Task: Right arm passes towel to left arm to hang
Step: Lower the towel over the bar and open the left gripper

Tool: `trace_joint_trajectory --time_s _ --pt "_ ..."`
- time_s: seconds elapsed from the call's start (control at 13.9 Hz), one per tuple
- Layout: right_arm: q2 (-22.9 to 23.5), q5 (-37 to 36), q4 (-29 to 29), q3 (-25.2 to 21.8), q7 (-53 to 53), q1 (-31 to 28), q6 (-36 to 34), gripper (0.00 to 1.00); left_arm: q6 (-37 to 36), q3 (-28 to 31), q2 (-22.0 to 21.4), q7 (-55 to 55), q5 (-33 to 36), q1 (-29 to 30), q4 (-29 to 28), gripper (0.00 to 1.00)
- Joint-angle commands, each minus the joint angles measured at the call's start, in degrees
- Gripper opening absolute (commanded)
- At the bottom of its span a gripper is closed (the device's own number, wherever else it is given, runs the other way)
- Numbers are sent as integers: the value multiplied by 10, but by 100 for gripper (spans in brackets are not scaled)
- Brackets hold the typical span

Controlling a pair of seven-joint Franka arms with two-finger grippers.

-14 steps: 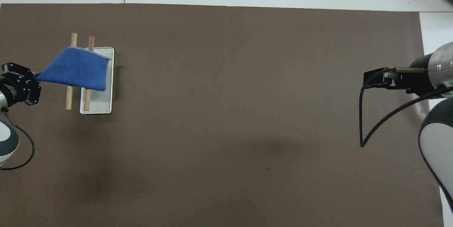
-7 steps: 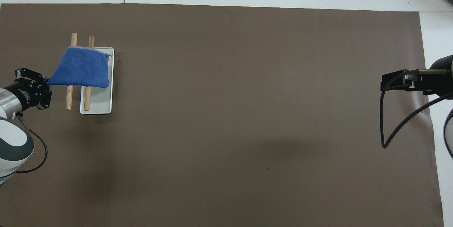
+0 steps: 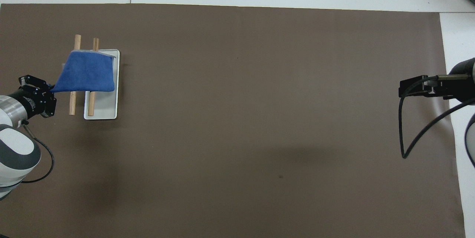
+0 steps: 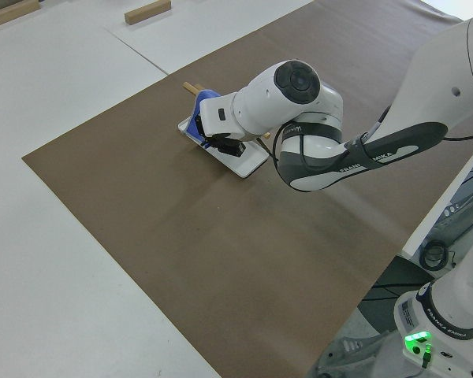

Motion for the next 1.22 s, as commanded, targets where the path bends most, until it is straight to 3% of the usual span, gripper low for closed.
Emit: trace_joint_trajectory --time_s 0.0,0.14,0.36,0.65,1.15 --pt "-4 -1 -1 -10 -14 8 -8 100 15 5 0 13 -6 -7 -8 58" --pt "-4 -1 -1 -10 -25 7 -11 100 14 5 1 18 -6 -4 -6 76" --pt "-4 -1 -1 -10 -53 5 -18 100 13 5 2 31 -6 3 2 85" --pt "-6 -1 1 -8 -61 5 -25 100 -8 7 7 77 -6 22 15 87" --pt "-6 25 0 -9 -63 4 -28 100 -144 8 1 157 -4 52 62 88"
